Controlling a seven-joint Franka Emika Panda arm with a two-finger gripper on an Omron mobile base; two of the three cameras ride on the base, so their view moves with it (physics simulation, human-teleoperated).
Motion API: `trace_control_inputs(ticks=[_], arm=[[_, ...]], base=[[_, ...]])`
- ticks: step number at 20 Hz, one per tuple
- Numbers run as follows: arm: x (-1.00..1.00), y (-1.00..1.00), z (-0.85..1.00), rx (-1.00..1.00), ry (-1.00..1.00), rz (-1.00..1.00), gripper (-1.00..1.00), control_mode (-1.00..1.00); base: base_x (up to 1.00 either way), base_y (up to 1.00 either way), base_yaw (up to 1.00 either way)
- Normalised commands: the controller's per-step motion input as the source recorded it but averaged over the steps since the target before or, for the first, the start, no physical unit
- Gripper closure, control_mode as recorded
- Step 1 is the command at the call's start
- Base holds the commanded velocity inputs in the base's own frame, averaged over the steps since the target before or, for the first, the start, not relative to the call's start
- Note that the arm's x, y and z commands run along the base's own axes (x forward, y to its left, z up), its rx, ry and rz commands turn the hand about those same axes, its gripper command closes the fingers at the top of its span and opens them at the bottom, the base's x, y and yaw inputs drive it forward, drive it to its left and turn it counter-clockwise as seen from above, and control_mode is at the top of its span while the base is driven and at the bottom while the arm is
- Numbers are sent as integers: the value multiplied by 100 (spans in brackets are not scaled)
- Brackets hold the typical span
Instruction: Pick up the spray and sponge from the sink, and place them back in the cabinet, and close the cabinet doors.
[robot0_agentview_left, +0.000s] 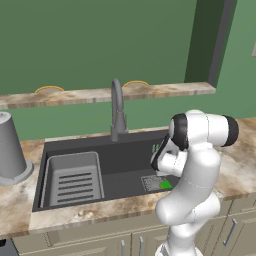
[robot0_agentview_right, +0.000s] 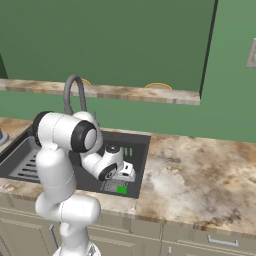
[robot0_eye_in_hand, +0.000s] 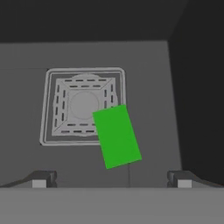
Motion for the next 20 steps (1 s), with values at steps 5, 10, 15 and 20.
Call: trace_control_inputs(ticks=[5,10,15,20], arm=[[4,-3,-8,0,0,0,-100,-100],[4,-5,-9,0,0,0,-100,-100],[6,-3,-5,0,0,0,-100,-100],[9,-3,-4,0,0,0,-100,-100]], base=[[0,0,0],[0,0,0],[0,0,0],[0,0,0]])
